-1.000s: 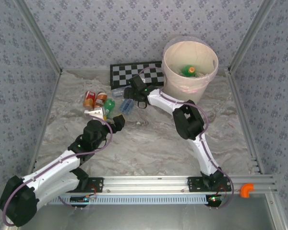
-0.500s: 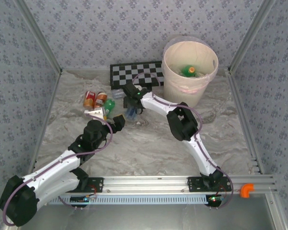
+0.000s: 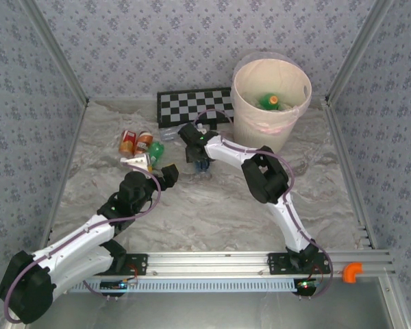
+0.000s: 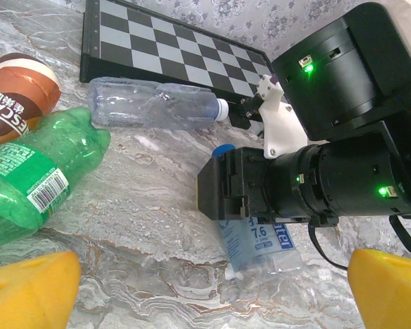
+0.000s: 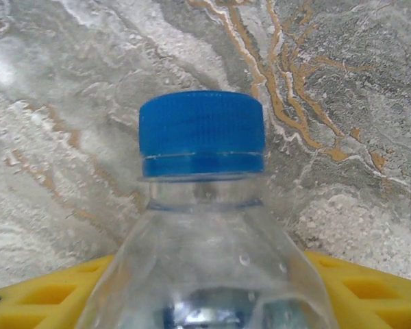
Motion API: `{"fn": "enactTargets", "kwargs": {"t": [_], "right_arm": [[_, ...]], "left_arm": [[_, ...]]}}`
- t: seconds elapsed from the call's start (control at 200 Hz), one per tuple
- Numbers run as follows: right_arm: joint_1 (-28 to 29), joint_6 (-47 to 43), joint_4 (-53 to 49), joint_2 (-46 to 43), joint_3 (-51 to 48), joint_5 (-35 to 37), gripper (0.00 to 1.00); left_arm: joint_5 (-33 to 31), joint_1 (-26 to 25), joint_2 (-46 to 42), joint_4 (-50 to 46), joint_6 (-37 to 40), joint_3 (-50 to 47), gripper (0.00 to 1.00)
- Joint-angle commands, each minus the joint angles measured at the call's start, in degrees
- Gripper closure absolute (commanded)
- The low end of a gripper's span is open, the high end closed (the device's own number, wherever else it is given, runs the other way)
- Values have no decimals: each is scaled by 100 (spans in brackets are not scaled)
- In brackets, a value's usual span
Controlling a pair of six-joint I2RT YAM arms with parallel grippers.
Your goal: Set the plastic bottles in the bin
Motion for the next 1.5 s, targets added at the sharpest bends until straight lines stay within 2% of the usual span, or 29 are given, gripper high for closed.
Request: {"fn": "enactTargets", "kwargs": {"t": [0.0, 0.115, 0.345, 0.665, 0.955, 1.124, 1.229, 1.494], "right_arm": [[140, -174, -134, -519, -77, 234, 36], [199, -270, 84, -968, -320, 257, 43], [228, -474, 270, -1982, -766, 424, 43], [80, -1125, 420, -3695, -1247, 1183, 43], [-544, -1663, 850, -4993, -1493, 1599, 45], [-1176, -1899, 1087, -5283, -1378, 1713, 46], [-1734, -1837, 1149, -5293, -1305, 1402, 46], [-2523, -1939, 987, -4517, -471, 1175, 48]], "left_arm": [[42, 9, 2, 144, 60, 103, 0], [28, 8, -13, 131, 63, 102, 0], [1, 15, -33, 120, 78, 103, 0], [48, 13, -4, 166, 61, 89, 0], [171, 16, 41, 222, 42, 94, 0], [181, 11, 2, 203, 41, 96, 0], [173, 14, -5, 199, 33, 92, 0], [182, 8, -8, 194, 42, 96, 0]]}}
